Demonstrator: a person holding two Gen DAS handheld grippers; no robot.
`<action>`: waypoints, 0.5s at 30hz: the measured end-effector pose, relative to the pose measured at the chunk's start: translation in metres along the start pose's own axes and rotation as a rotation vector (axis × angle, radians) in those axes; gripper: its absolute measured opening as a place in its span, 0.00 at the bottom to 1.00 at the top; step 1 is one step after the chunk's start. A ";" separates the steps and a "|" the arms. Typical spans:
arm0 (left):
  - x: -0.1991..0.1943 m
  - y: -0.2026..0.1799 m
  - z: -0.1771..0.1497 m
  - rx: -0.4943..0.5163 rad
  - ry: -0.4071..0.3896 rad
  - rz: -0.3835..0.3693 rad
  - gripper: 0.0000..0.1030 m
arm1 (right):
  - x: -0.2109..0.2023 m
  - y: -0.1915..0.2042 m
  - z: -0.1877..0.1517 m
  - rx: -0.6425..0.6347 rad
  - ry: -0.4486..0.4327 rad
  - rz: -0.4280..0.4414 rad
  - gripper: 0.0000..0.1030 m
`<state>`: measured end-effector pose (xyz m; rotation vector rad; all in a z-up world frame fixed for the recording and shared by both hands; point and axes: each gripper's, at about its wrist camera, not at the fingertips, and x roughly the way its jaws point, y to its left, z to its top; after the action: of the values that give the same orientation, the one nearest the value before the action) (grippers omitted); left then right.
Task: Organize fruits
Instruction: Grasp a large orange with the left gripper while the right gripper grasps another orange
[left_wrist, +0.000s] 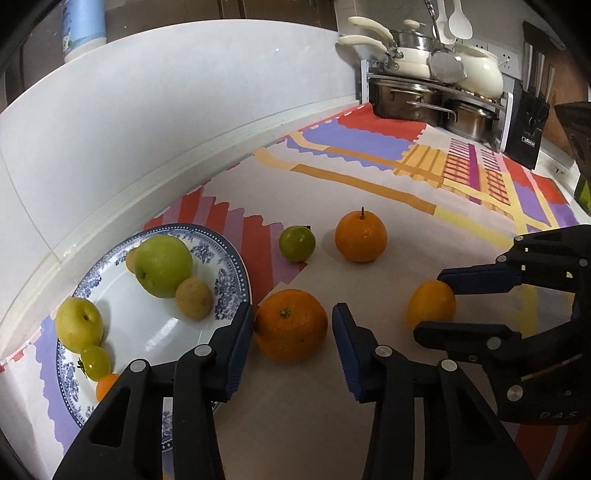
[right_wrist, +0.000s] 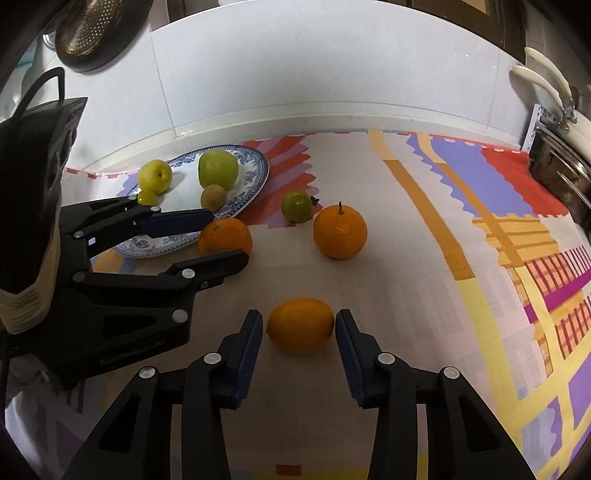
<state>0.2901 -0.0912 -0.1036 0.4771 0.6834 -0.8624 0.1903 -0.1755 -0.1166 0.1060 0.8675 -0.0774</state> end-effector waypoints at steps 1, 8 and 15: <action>0.002 -0.001 0.000 0.003 0.011 0.005 0.42 | 0.000 0.000 0.000 0.002 0.000 0.002 0.38; 0.004 0.001 0.000 -0.022 0.027 0.006 0.41 | 0.001 -0.001 0.003 0.016 -0.003 0.009 0.38; -0.016 0.003 0.004 -0.060 -0.006 0.032 0.41 | -0.005 -0.003 0.006 0.019 -0.023 0.014 0.38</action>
<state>0.2858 -0.0835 -0.0892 0.4305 0.6927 -0.8108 0.1910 -0.1789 -0.1089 0.1287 0.8430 -0.0732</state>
